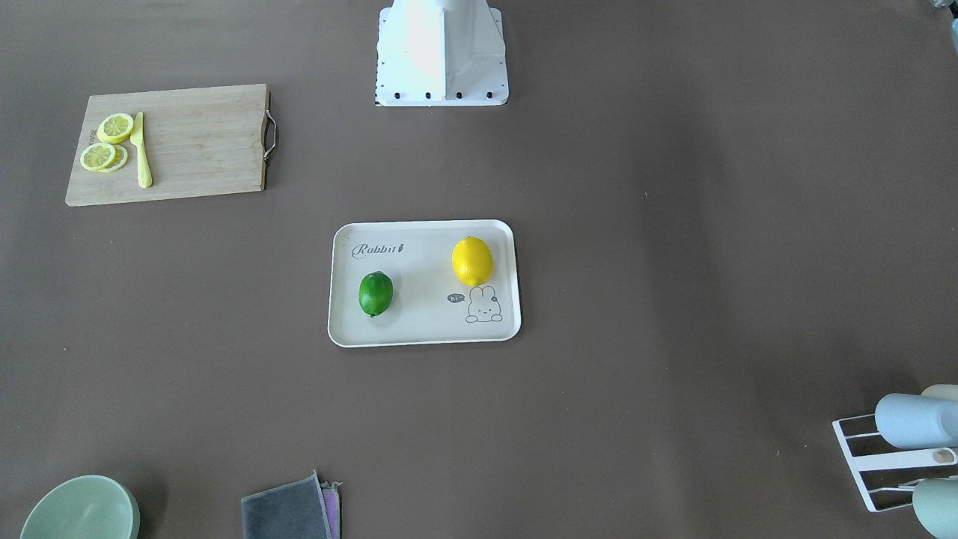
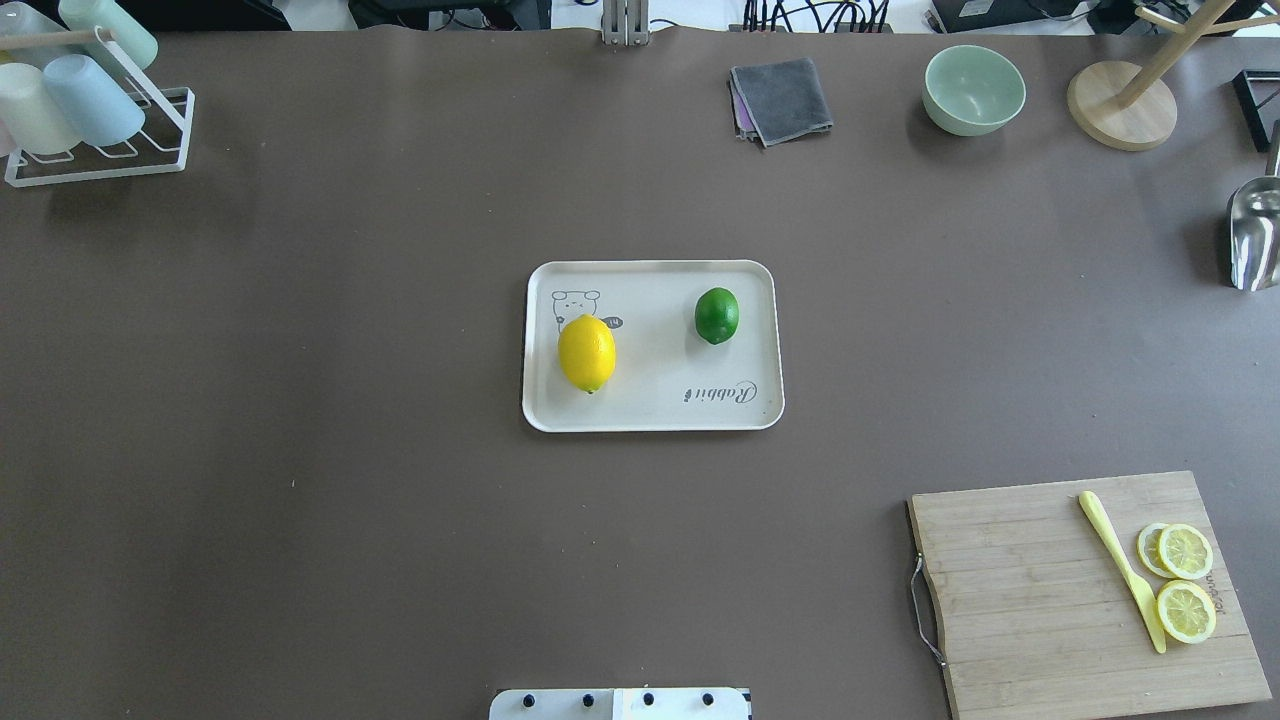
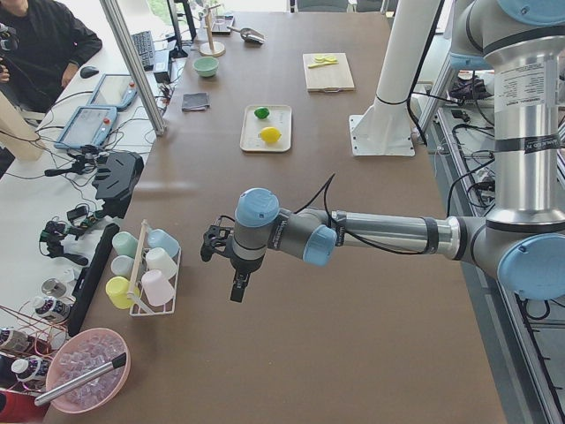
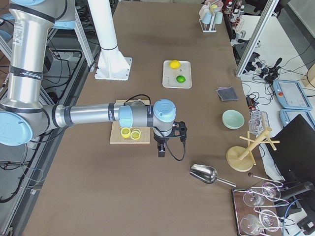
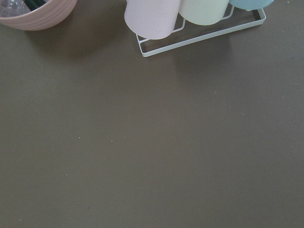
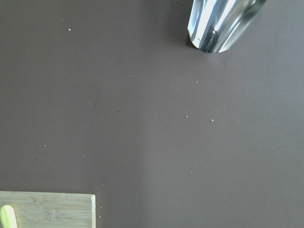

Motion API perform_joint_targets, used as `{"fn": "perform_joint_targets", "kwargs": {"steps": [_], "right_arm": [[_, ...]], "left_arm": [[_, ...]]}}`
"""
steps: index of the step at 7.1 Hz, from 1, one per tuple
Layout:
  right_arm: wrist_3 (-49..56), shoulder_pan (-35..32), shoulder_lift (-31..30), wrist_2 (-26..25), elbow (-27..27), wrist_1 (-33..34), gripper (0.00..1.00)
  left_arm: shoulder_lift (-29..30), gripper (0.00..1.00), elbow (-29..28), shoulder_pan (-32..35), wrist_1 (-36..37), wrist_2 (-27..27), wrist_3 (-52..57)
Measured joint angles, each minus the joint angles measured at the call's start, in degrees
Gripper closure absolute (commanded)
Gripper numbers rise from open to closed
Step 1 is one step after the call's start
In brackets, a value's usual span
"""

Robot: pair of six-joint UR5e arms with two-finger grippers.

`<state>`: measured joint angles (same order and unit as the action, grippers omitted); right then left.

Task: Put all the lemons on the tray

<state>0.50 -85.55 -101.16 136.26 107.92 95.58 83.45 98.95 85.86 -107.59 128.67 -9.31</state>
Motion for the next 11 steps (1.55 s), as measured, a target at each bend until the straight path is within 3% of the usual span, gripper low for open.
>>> {"fn": "perform_joint_targets", "kwargs": {"steps": [3, 11], "right_arm": [[1.4, -1.3, 0.5, 0.0, -1.1, 3.2, 0.0], [0.7, -1.8, 0.4, -0.7, -1.2, 2.9, 0.0]], "left_arm": [[0.2, 0.02, -0.1, 0.0, 0.0, 0.0, -0.2], [-0.2, 0.02, -0.3, 0.0, 0.0, 0.2, -0.3]]}}
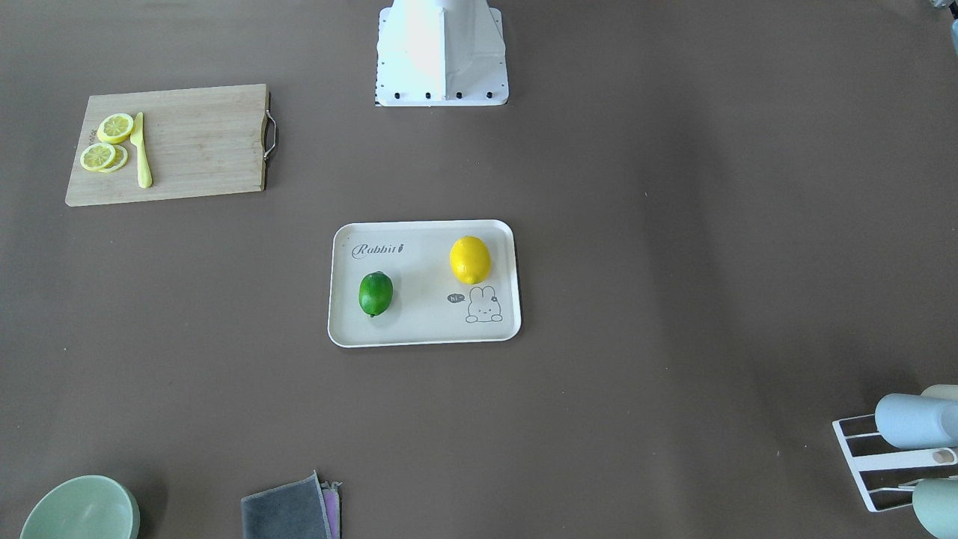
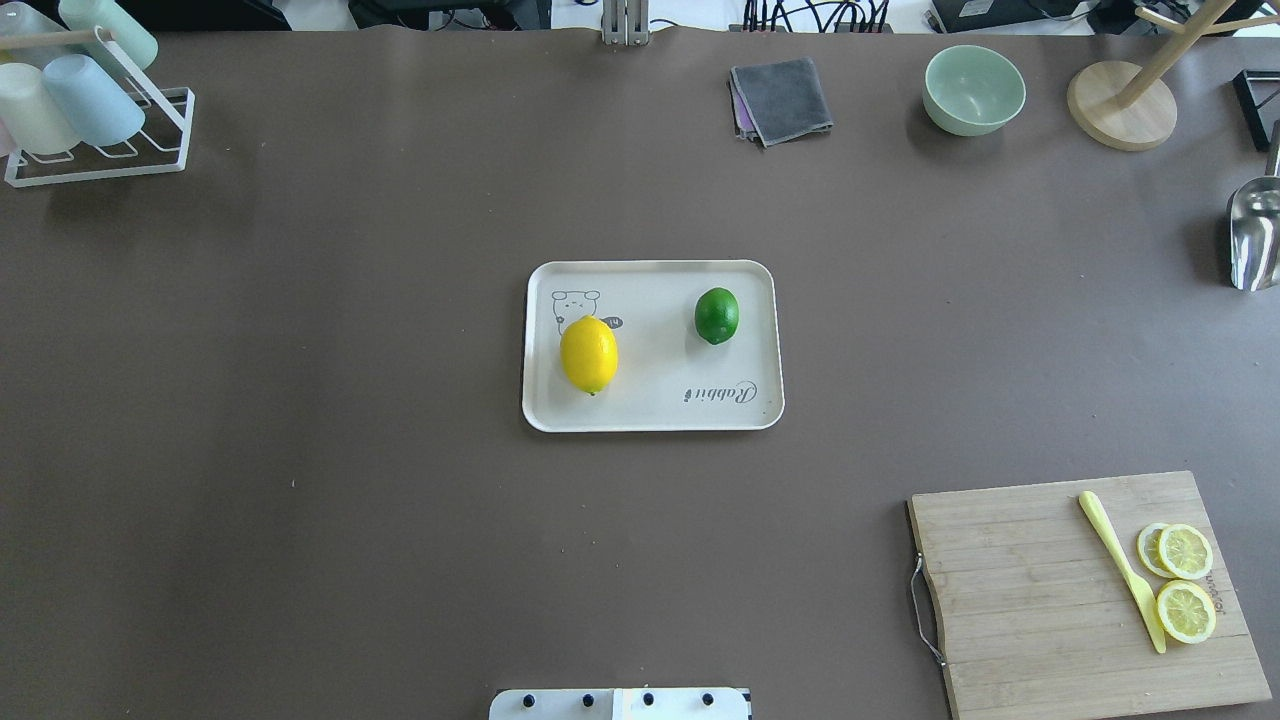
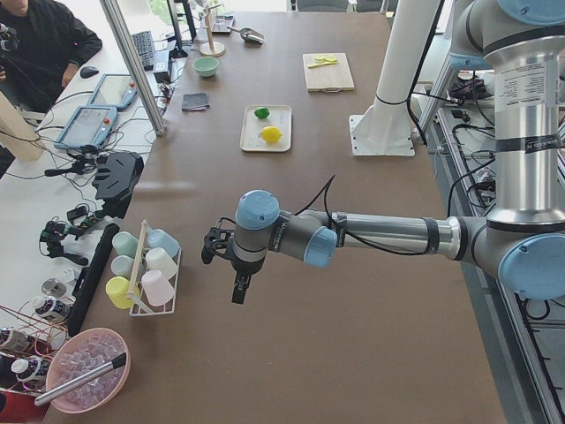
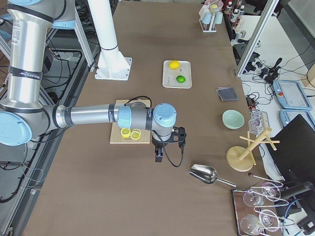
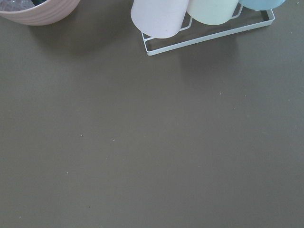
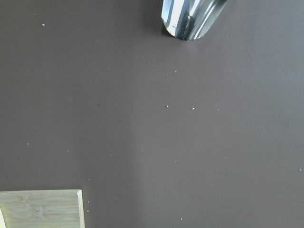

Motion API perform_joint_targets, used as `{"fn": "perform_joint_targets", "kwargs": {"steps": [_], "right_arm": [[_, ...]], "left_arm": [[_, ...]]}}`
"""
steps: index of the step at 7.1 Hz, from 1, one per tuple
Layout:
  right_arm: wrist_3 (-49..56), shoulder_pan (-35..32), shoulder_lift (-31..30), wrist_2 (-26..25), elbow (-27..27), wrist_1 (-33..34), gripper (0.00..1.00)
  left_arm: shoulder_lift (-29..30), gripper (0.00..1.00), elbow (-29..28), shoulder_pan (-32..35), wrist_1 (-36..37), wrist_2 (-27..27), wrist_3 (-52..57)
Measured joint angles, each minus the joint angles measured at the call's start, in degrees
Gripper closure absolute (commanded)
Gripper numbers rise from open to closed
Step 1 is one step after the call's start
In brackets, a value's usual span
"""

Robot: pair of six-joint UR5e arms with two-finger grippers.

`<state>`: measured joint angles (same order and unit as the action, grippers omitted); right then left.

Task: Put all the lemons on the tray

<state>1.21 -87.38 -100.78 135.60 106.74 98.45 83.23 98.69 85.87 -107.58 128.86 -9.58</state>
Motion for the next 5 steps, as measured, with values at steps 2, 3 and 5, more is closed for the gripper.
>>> {"fn": "perform_joint_targets", "kwargs": {"steps": [2, 3, 5], "right_arm": [[-0.1, 0.0, 0.1, 0.0, 0.0, 0.0, 0.0], [-0.1, 0.0, 0.2, 0.0, 0.0, 0.0, 0.0], [-0.1, 0.0, 0.9, -0.4, 0.0, 0.0, 0.0]], "left_arm": [[0.1, 0.02, 0.1, 0.0, 0.0, 0.2, 0.0], [-0.1, 0.02, 0.3, 0.0, 0.0, 0.3, 0.0], [-0.4, 0.02, 0.8, 0.0, 0.0, 0.4, -0.1]]}}
